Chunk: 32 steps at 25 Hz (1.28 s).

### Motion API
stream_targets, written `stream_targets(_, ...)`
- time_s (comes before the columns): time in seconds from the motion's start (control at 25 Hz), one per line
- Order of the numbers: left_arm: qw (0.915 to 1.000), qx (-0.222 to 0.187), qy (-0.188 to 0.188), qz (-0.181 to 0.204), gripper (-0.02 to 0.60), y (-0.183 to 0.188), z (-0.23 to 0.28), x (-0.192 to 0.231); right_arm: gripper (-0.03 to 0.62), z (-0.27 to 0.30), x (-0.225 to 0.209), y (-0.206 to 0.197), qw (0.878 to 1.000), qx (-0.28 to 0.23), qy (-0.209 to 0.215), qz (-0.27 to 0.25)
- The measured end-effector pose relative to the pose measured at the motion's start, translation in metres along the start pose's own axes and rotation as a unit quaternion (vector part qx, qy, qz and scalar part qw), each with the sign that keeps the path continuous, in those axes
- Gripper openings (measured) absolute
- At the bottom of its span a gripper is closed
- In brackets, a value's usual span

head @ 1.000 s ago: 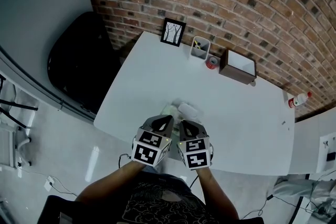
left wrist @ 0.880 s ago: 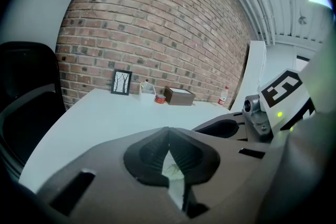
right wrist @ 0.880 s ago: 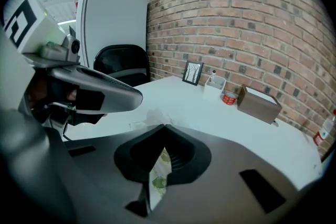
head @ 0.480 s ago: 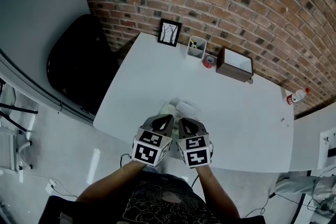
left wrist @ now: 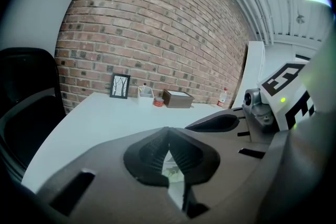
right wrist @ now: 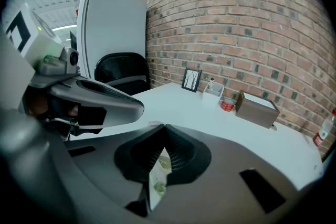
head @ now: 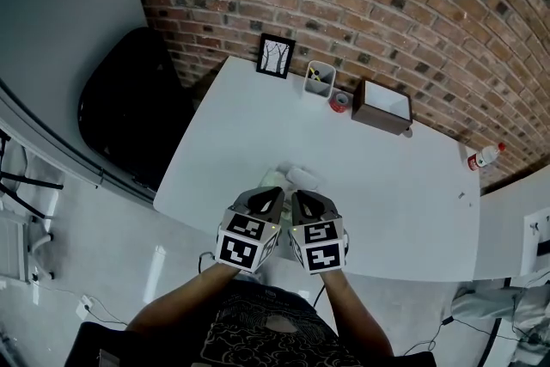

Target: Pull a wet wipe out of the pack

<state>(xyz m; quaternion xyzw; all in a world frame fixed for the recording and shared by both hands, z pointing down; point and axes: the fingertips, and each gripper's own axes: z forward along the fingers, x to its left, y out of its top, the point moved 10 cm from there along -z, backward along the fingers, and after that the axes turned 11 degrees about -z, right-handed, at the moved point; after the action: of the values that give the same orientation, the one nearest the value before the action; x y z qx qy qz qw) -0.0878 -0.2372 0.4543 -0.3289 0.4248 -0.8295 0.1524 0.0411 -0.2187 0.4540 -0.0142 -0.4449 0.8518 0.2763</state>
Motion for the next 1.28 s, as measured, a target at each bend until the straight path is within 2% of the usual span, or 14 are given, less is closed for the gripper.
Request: stream_targets(1.28,0.9995,-0.02,0.024,0.006,0.012,0.005,-0.014,-0.023,0.017,-0.028,-0.01,0.011,0.999,-0.04,0.001,-0.004)
